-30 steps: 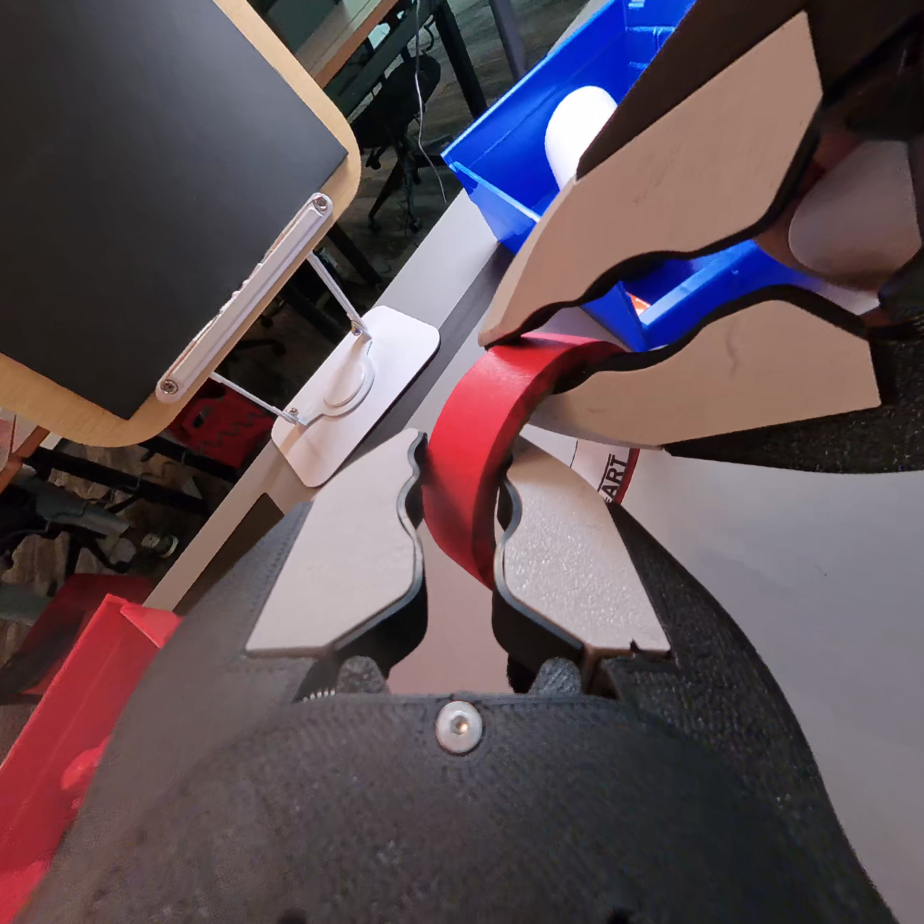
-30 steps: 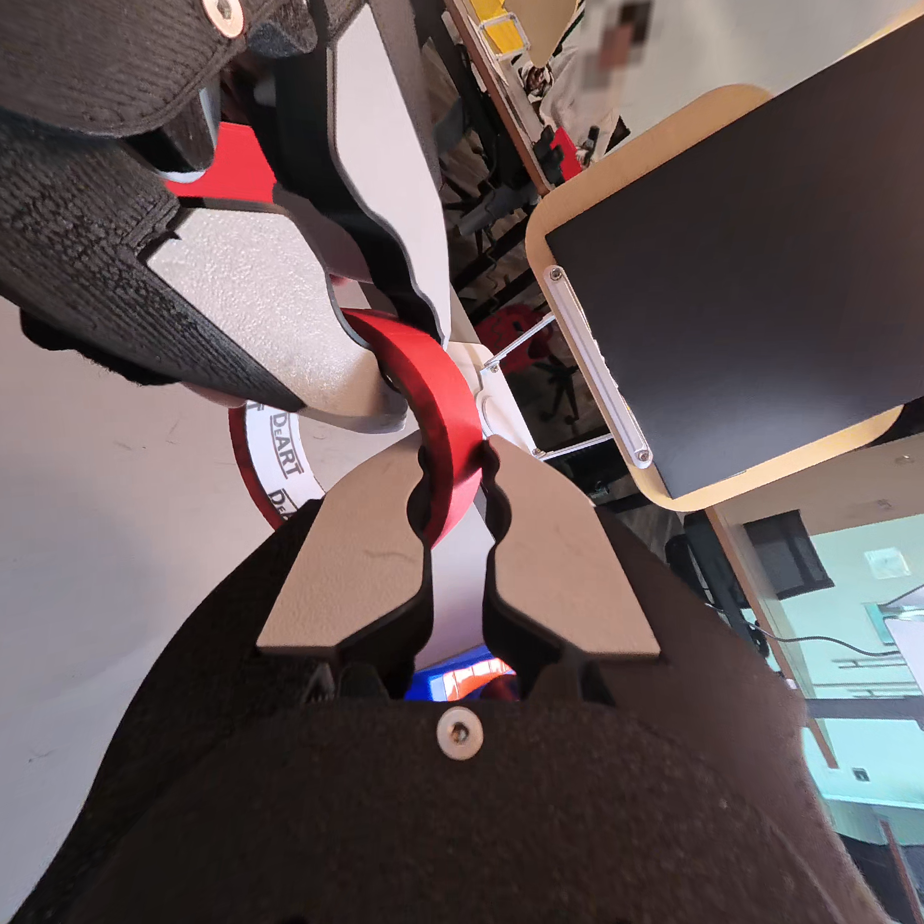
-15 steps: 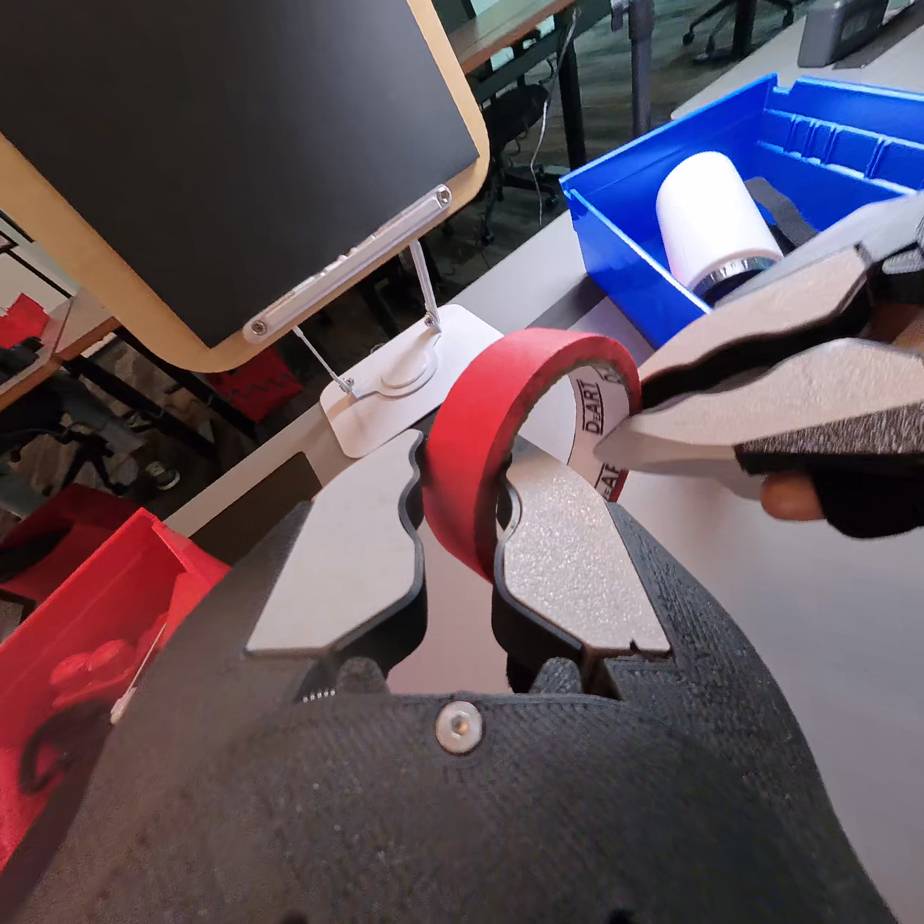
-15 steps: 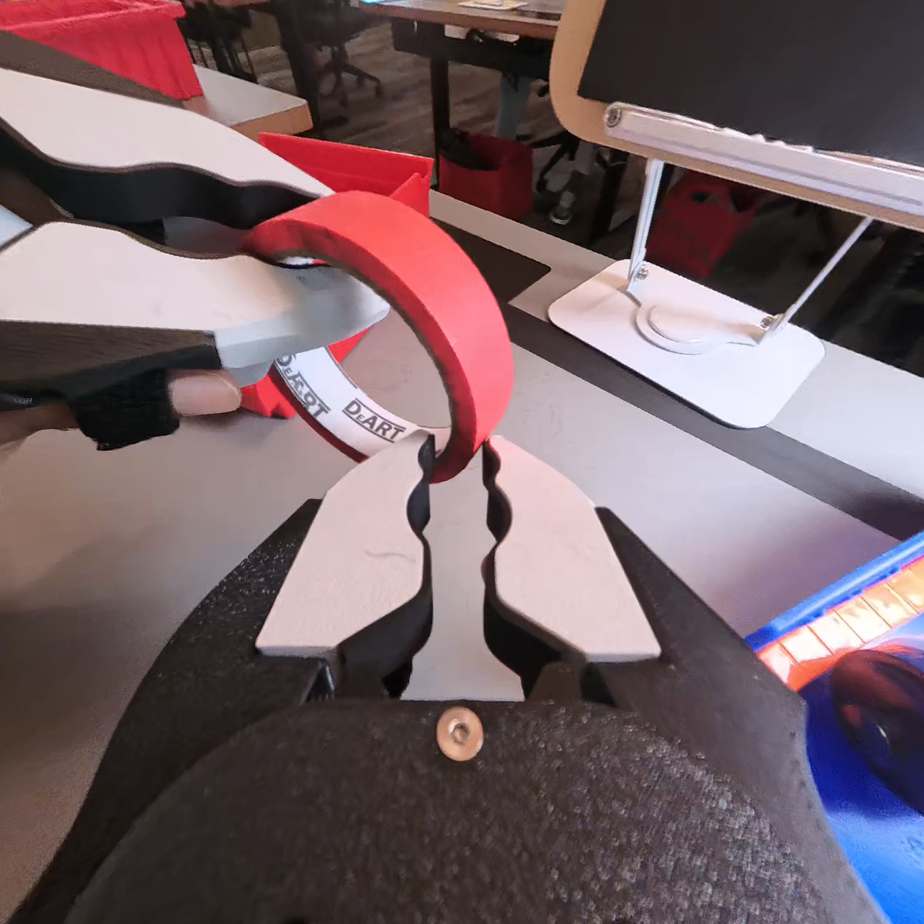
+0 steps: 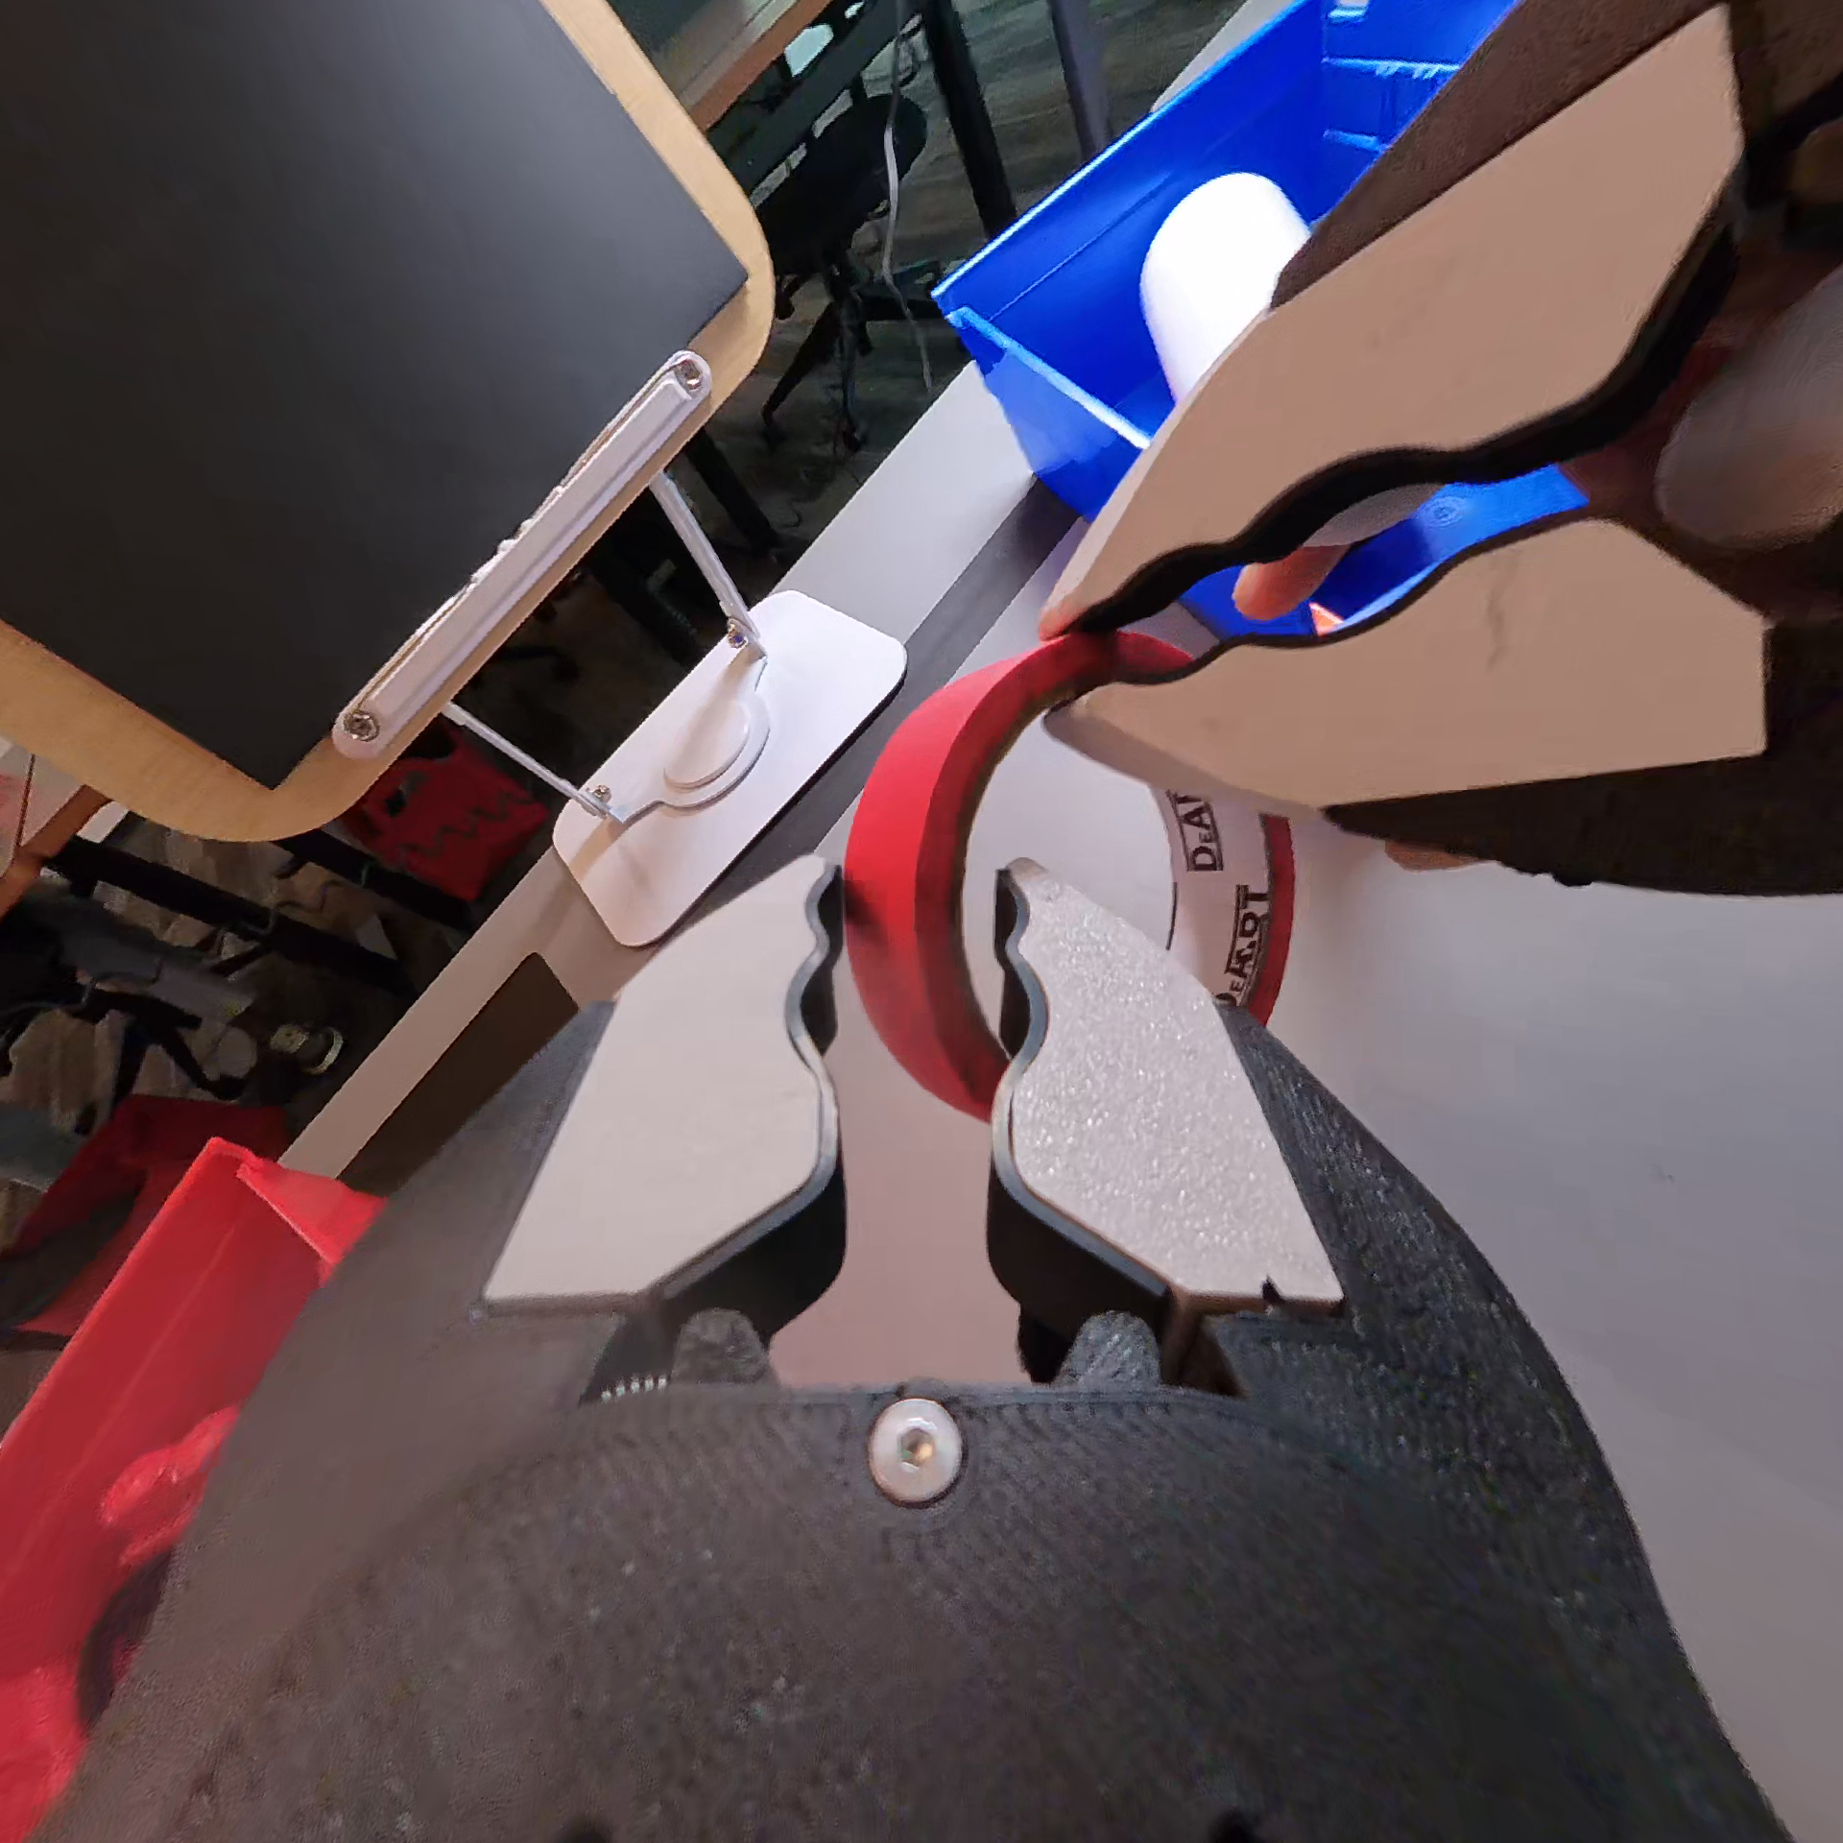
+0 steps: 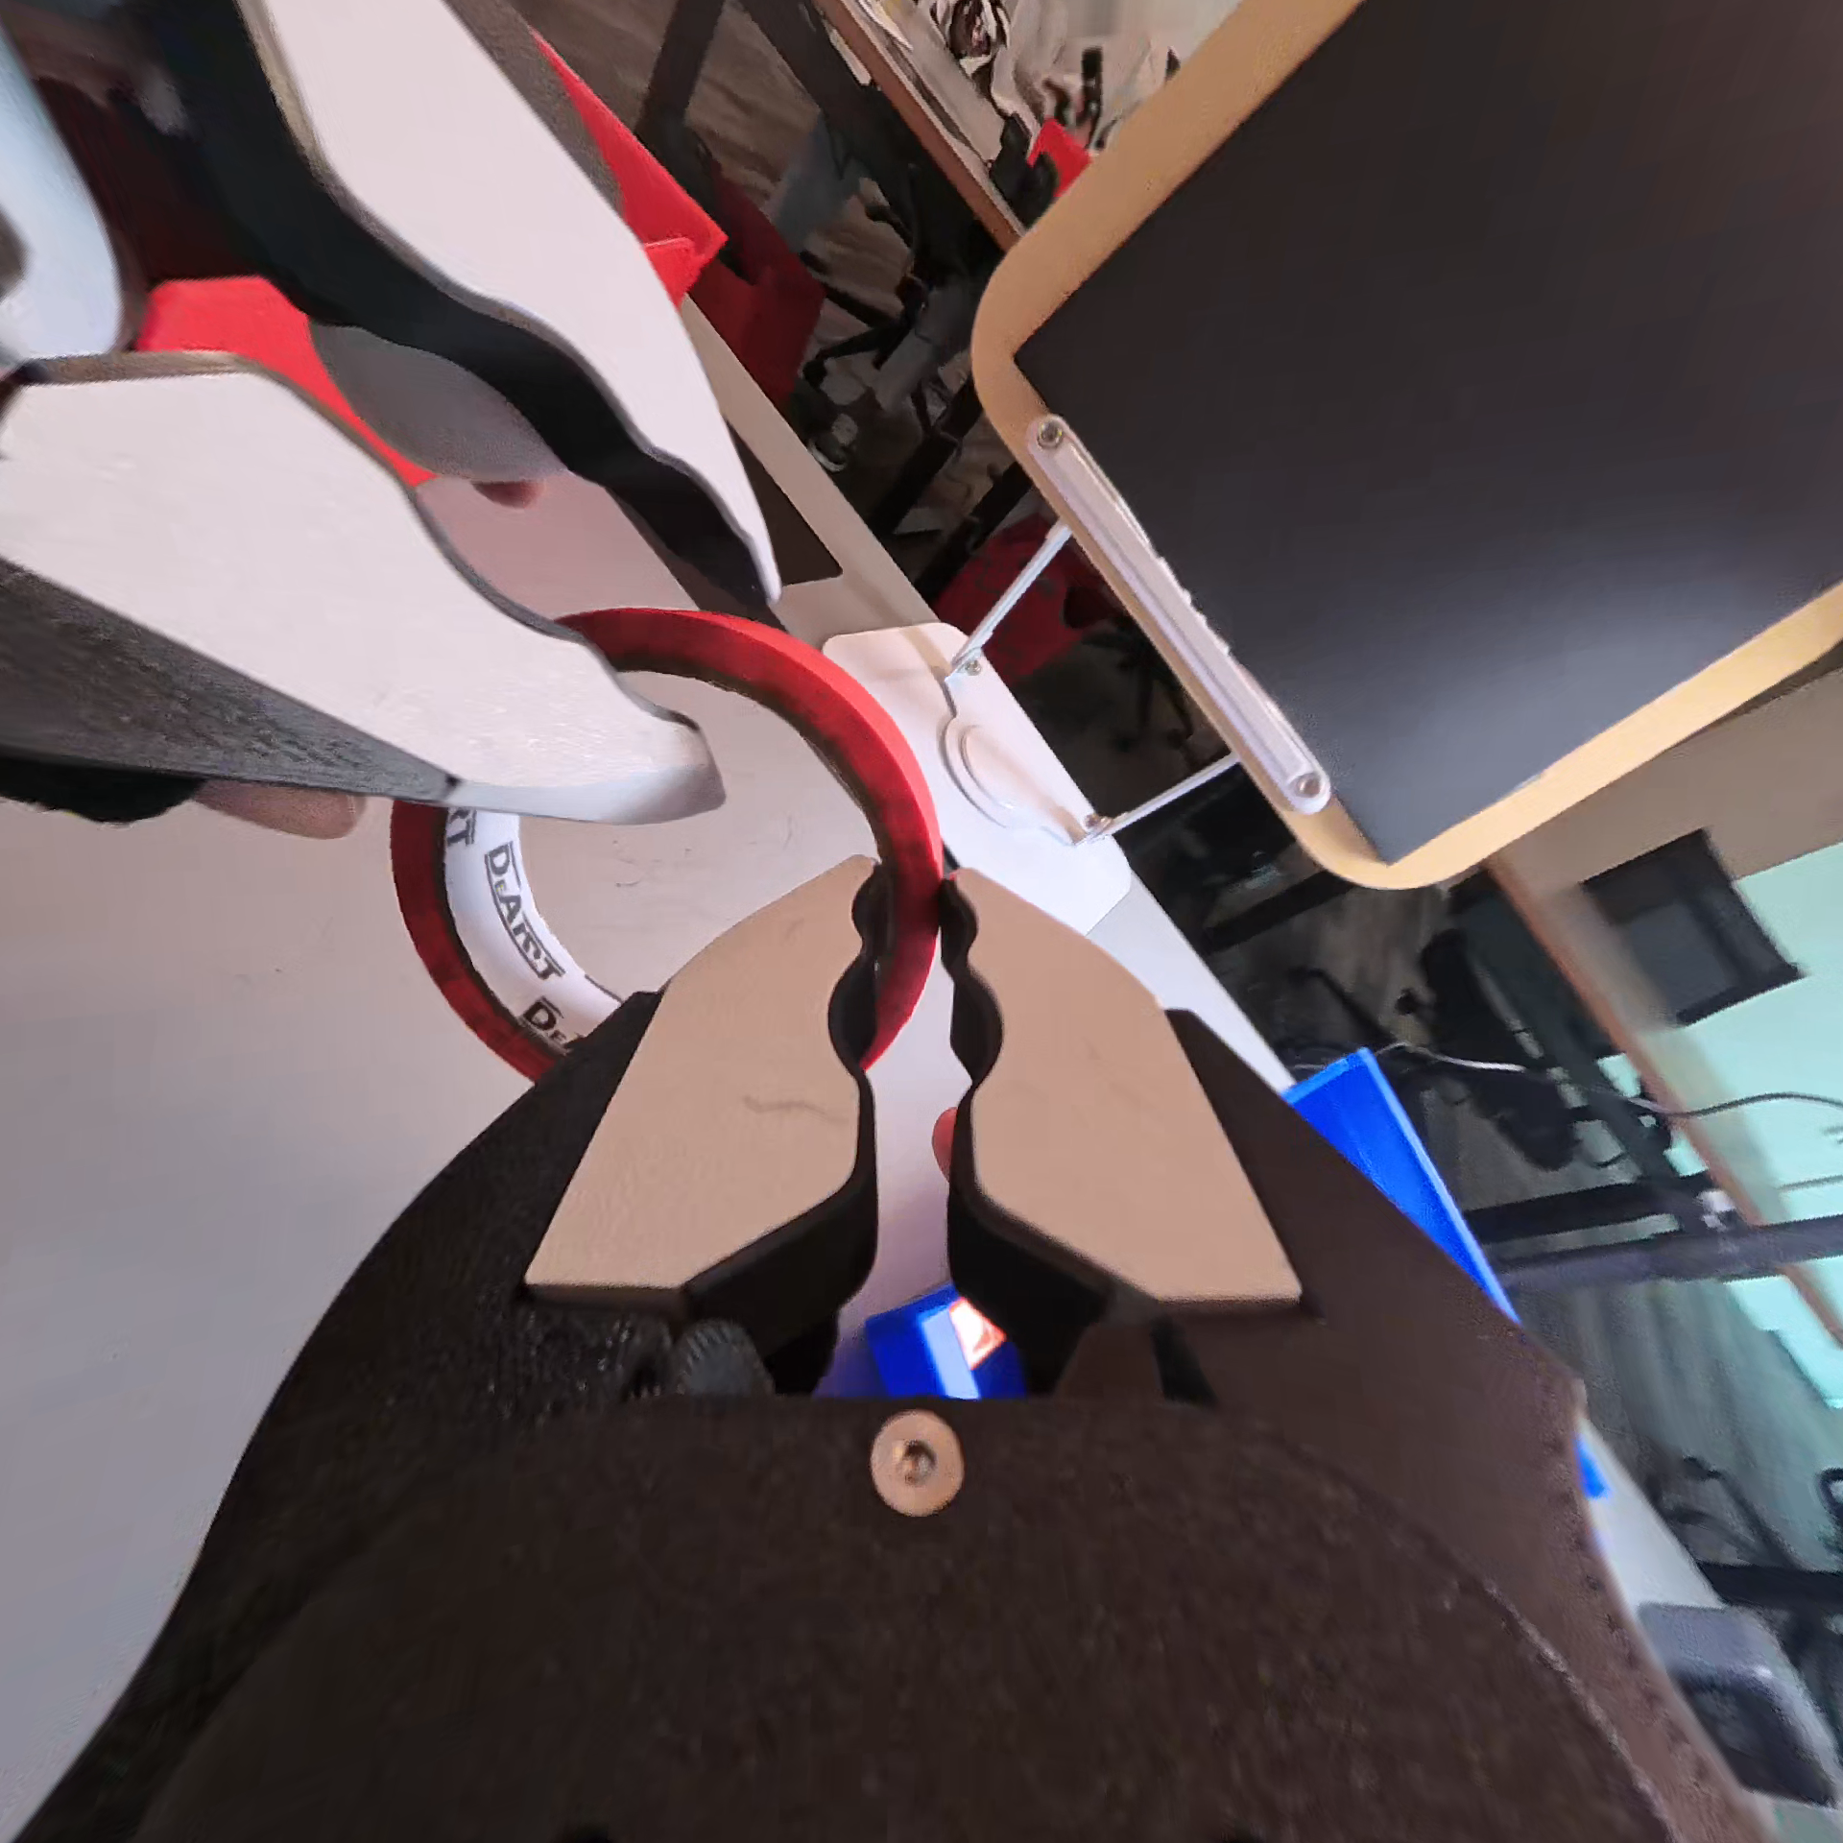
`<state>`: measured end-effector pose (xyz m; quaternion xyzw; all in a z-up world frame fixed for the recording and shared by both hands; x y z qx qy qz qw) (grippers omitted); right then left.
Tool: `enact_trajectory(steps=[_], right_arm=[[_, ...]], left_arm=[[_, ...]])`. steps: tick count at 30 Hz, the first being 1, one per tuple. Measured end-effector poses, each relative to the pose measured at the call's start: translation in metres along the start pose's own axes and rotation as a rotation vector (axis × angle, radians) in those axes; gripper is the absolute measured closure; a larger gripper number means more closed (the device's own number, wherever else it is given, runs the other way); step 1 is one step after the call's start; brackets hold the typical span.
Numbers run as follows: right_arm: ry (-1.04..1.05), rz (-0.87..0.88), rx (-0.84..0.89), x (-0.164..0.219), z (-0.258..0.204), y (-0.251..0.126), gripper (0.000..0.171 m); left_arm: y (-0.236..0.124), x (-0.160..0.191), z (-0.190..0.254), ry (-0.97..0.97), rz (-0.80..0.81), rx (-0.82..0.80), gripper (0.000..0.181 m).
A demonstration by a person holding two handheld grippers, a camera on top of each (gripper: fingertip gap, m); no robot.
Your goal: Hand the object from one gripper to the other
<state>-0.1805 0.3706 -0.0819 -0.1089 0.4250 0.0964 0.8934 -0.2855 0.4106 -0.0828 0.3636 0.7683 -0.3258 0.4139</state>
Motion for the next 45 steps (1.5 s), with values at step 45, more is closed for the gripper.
enact_trajectory(steps=[45], right_arm=[[0.272, 0.413, -0.472, -0.011, 0.024, -0.037, 0.142]], left_arm=[[-0.028, -0.021, 0.002, 0.259, 0.473, 0.069, 0.157]])
Point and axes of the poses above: each gripper's, where its closed fingertips meet, y out along the fingers, x out of its underside, z = x × y across the jaws, the point moved 8 cm from there along -y, back along the fingers, and after that the axes turned 14 degrees about z, right-handed, at the moved point
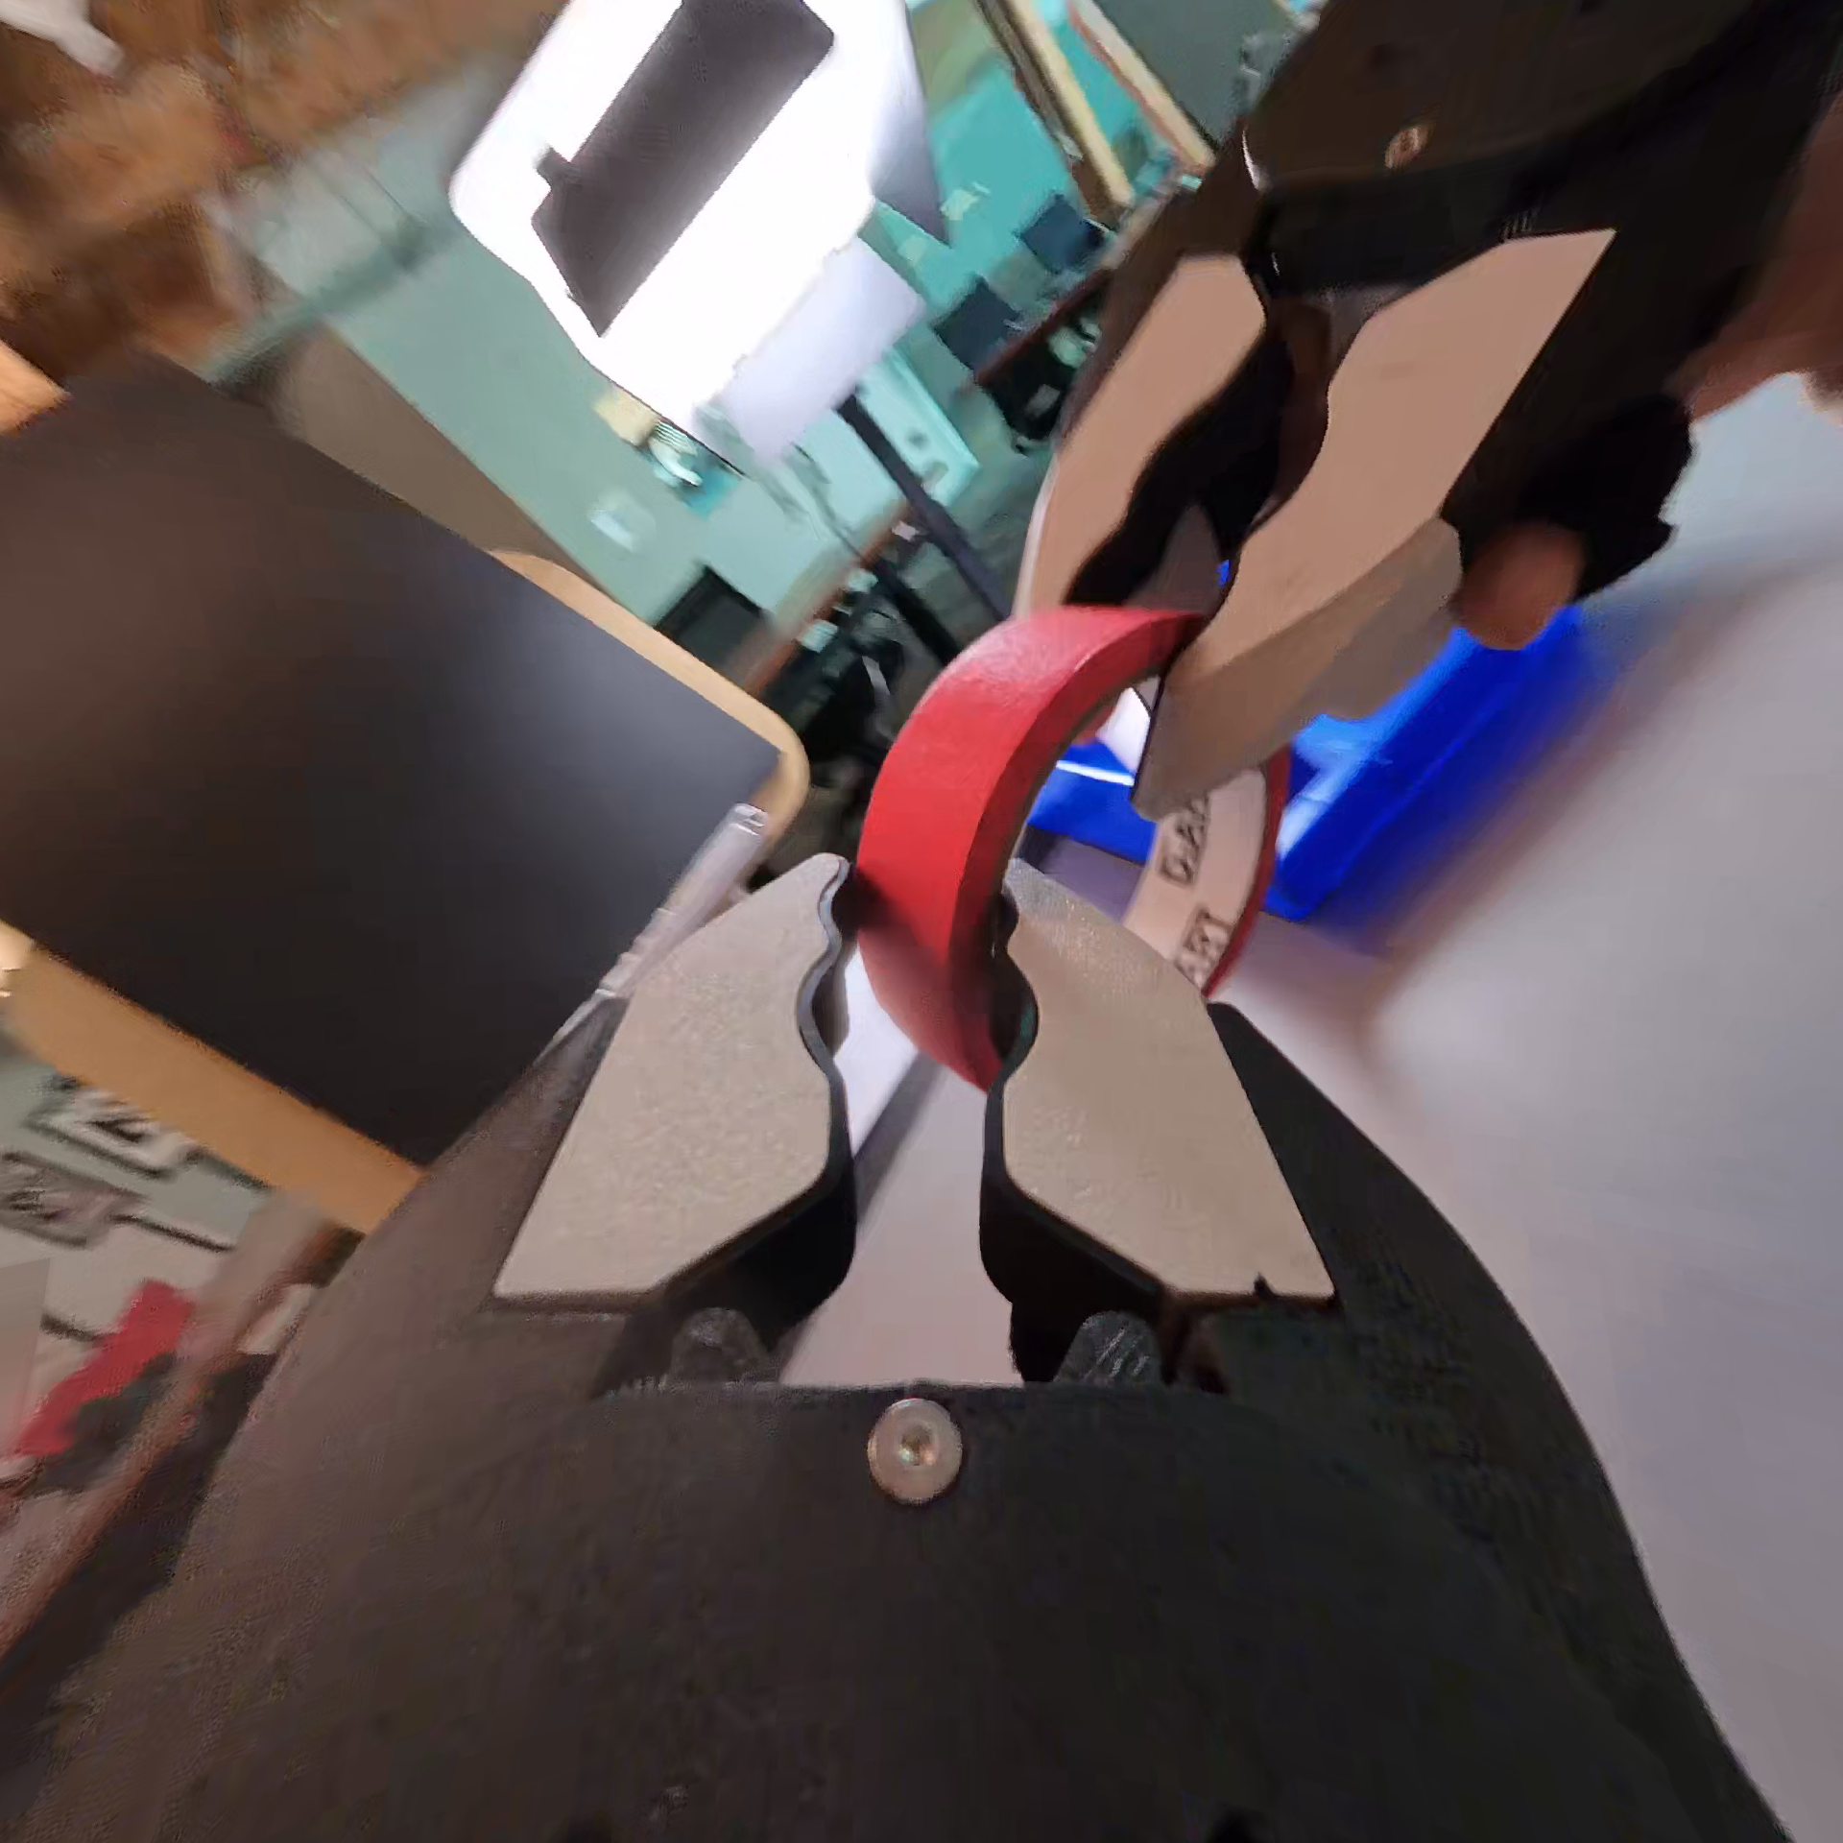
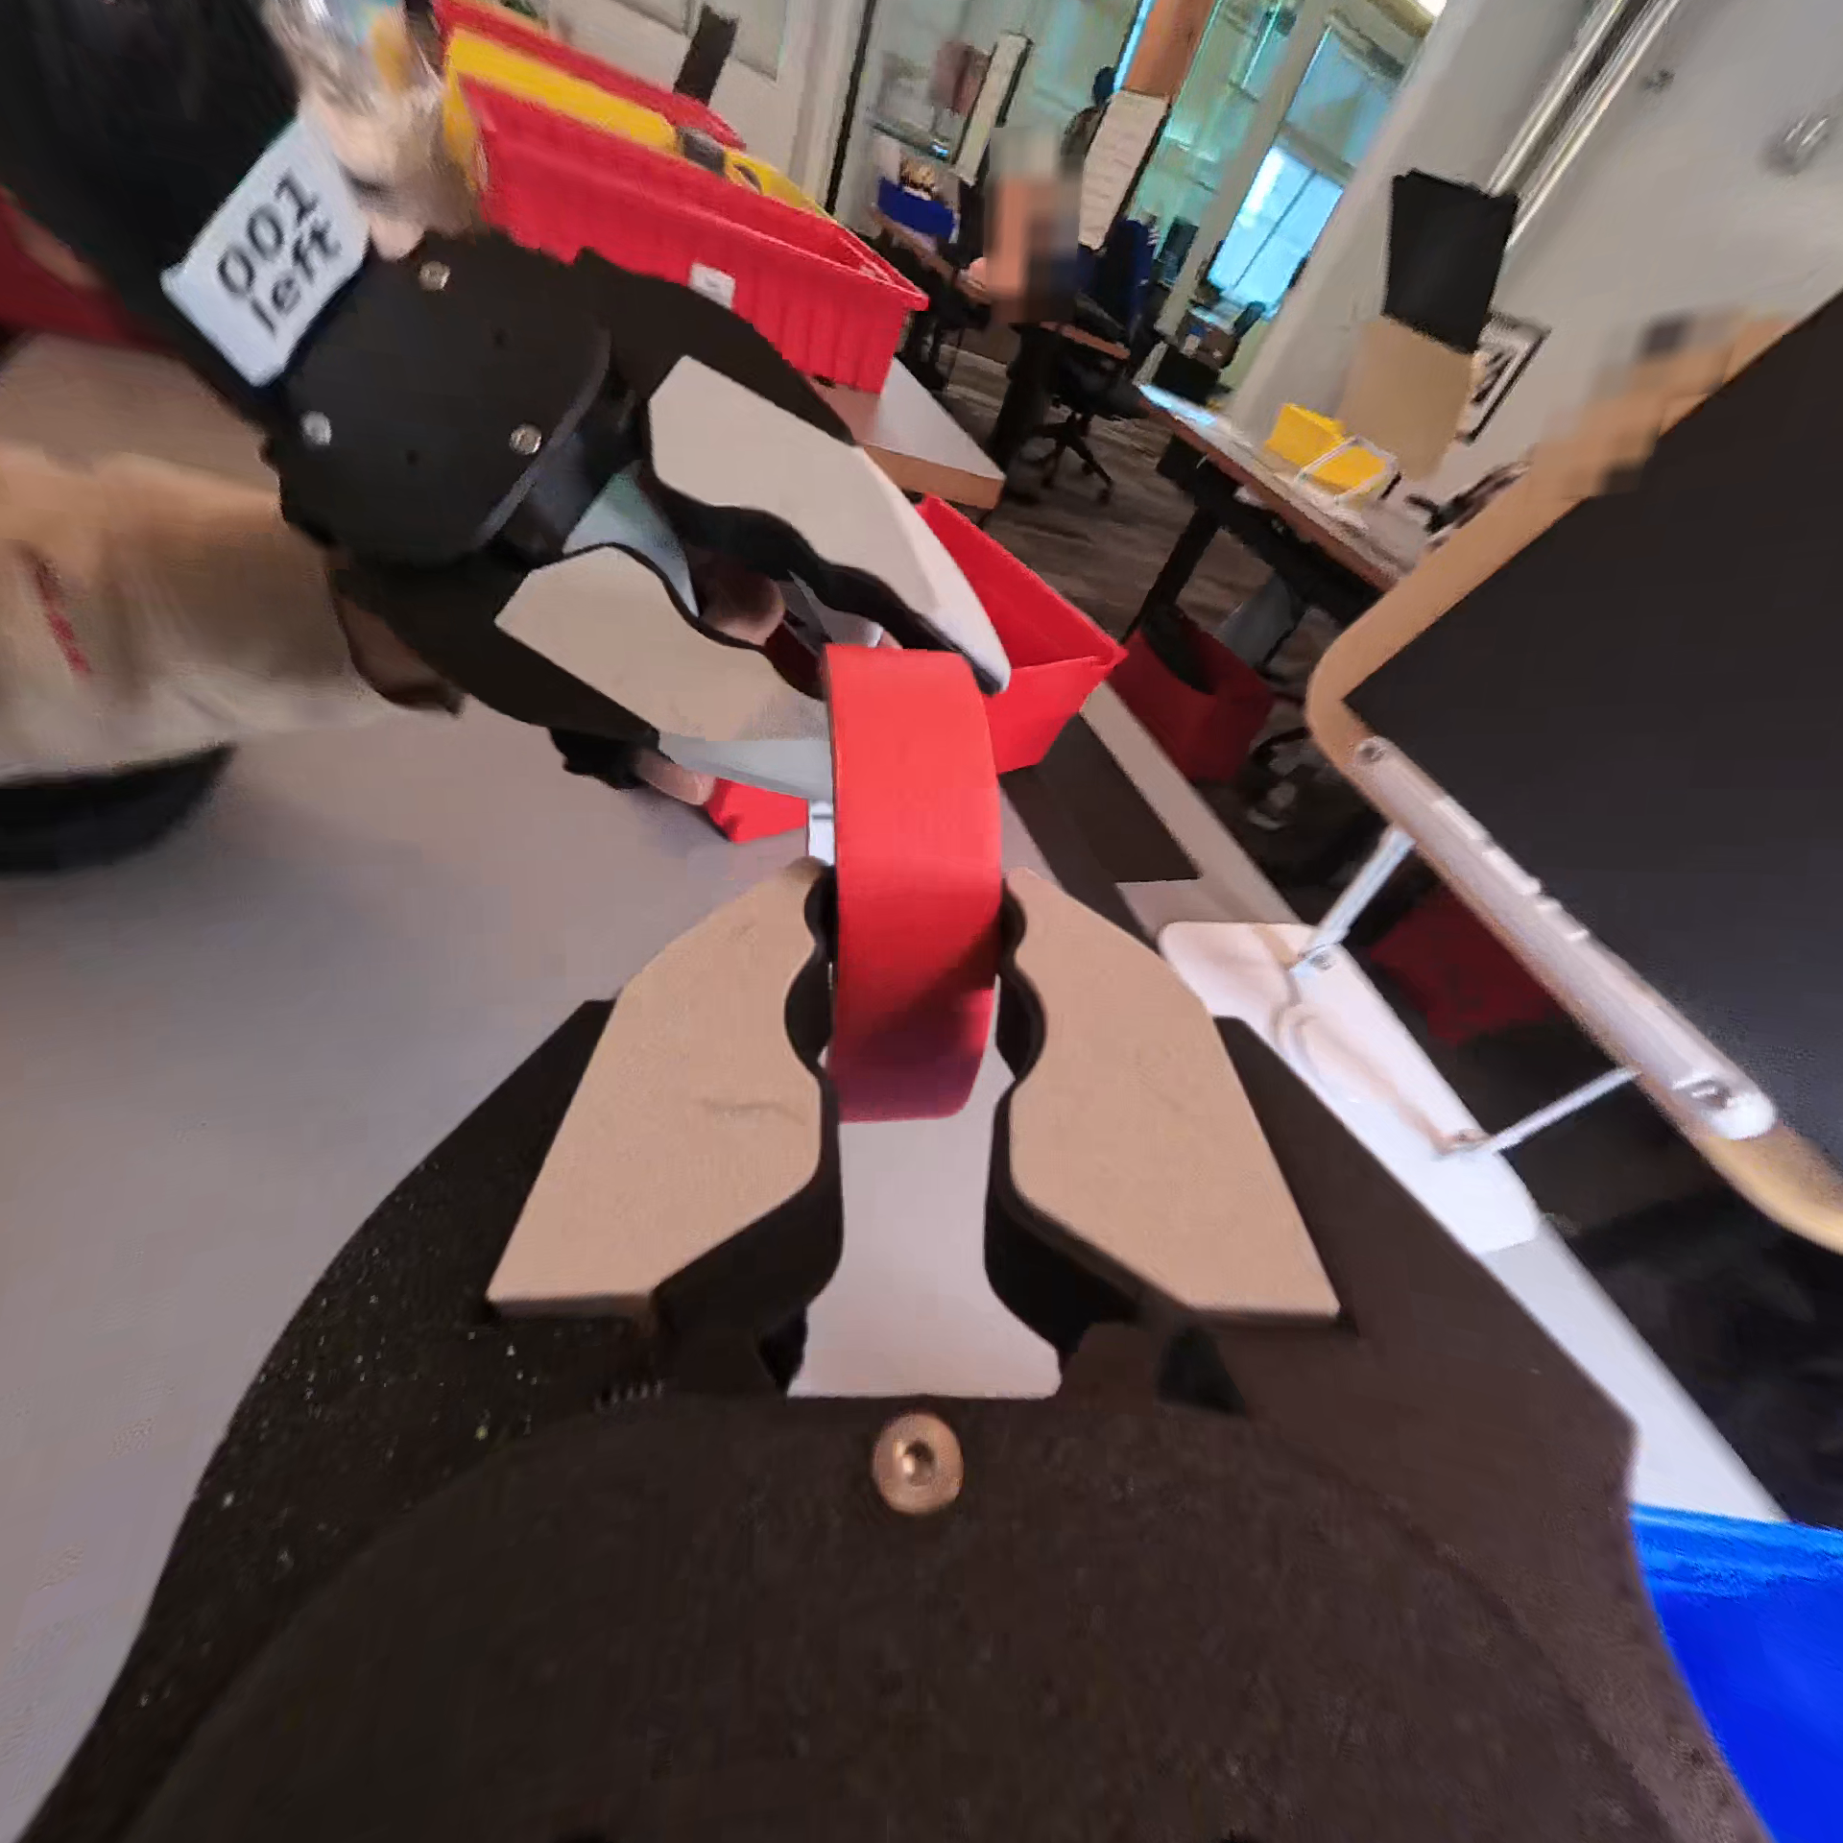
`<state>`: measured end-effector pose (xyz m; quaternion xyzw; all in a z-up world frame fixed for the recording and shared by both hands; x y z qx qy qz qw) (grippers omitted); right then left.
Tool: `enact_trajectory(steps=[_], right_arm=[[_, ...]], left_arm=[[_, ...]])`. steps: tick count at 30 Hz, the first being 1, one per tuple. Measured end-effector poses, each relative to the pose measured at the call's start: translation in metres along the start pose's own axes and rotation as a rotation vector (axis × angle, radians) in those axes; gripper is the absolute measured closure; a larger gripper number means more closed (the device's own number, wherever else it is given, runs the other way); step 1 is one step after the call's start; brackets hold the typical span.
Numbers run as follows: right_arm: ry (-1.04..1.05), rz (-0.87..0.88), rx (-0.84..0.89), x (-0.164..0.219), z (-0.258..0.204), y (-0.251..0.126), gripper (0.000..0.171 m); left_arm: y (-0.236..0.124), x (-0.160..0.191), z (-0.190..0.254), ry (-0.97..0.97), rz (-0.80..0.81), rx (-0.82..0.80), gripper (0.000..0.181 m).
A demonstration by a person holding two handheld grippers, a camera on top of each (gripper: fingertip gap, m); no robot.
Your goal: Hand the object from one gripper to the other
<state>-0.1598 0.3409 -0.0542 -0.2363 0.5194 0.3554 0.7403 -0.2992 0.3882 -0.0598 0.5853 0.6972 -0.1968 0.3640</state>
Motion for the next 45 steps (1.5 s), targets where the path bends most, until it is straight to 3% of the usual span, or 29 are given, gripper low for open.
enact_trajectory(steps=[5, 9, 12, 17, 24, 27, 30, 33, 40, 42, 45], right_arm=[[-0.537, -0.165, 0.085, 0.01, -0.005, 0.0, 0.143], [-0.866, -0.242, 0.108, 0.033, -0.02, 0.02, 0.143], [-0.958, -0.228, 0.081, 0.037, -0.036, 0.033, 0.143], [-0.901, -0.234, 0.093, 0.029, -0.034, 0.03, 0.141], [-0.786, -0.276, 0.026, 0.024, -0.023, 0.013, 0.125], [-0.803, -0.256, 0.042, 0.029, -0.021, 0.013, 0.14], [-0.815, -0.237, 0.084, 0.025, -0.018, 0.013, 0.141], [-0.9, -0.361, 0.158, 0.026, -0.015, 0.017, 0.141], [-0.998, -0.501, 0.176, 0.036, -0.03, 0.038, 0.142], [-0.99, -0.463, 0.161, 0.032, -0.031, 0.036, 0.141], [-0.887, -0.272, 0.104, 0.015, -0.031, 0.023, 0.14]], left_arm=[[-0.005, 0.003, -0.003, -0.156, -0.085, 0.196, 0.137], [-0.004, 0.005, 0.01, -0.054, -0.167, 0.28, 0.13], [-0.002, 0.019, 0.02, 0.089, -0.261, 0.315, 0.143], [-0.006, 0.015, 0.019, 0.213, -0.17, 0.294, 0.151], [-0.016, 0.004, 0.014, 0.264, -0.036, 0.316, 0.152], [-0.017, -0.001, 0.014, 0.272, 0.008, 0.313, 0.151], [-0.015, 0.004, 0.008, 0.203, -0.044, 0.271, 0.148], [-0.01, 0.011, 0.007, 0.131, -0.153, 0.252, 0.141], [-0.006, 0.019, 0.021, 0.286, -0.251, 0.295, 0.151], [-0.009, 0.017, 0.019, 0.314, -0.183, 0.298, 0.152], [-0.015, 0.002, 0.015, 0.307, -0.066, 0.305, 0.152]])
Point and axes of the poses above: each gripper's, where its closed fingertips meet, y out along the fingers, x out of its underside, z = x × y across the jaws, the point moved 8 cm from there along -y, back along the fingers, and after that the axes turned 14 degrees about z, right-handed, at the moved point
